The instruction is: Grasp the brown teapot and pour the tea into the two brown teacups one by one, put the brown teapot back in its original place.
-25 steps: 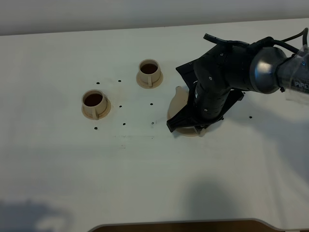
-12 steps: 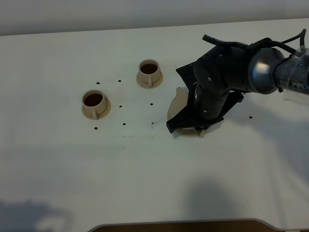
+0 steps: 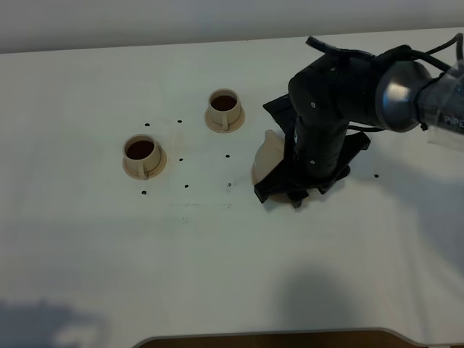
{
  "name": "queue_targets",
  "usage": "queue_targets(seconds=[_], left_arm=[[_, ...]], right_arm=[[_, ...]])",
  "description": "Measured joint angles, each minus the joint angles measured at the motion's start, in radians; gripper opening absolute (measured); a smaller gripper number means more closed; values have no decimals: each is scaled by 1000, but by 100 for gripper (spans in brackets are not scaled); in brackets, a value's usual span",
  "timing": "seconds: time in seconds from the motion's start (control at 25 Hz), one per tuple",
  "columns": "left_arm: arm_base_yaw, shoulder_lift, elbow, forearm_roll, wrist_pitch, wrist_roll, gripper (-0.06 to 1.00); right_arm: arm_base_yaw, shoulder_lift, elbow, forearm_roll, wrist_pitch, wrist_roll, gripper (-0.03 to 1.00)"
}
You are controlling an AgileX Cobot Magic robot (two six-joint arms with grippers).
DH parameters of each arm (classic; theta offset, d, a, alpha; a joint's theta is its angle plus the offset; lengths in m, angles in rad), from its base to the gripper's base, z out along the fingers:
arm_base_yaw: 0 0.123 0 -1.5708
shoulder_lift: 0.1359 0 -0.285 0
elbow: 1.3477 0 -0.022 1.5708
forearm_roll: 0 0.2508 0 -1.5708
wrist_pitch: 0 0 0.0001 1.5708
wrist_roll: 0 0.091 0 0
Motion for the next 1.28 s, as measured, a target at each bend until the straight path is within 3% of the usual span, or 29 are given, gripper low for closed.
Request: queue_targets(seconds=[0.24, 0.36, 0.88, 1.28], left_arm=[[0, 0, 0, 0, 0, 0, 53], [0, 0, 0, 0, 0, 0, 53], [0, 0, 0, 0, 0, 0, 53], [0, 0, 0, 0, 0, 0, 53]], right_arm=[[0, -155, 16, 29, 190, -65, 48], [0, -282, 111, 63, 223, -91, 48], [0, -995, 689, 105, 191, -93, 48], [0, -1371, 853, 110, 183, -122, 48]])
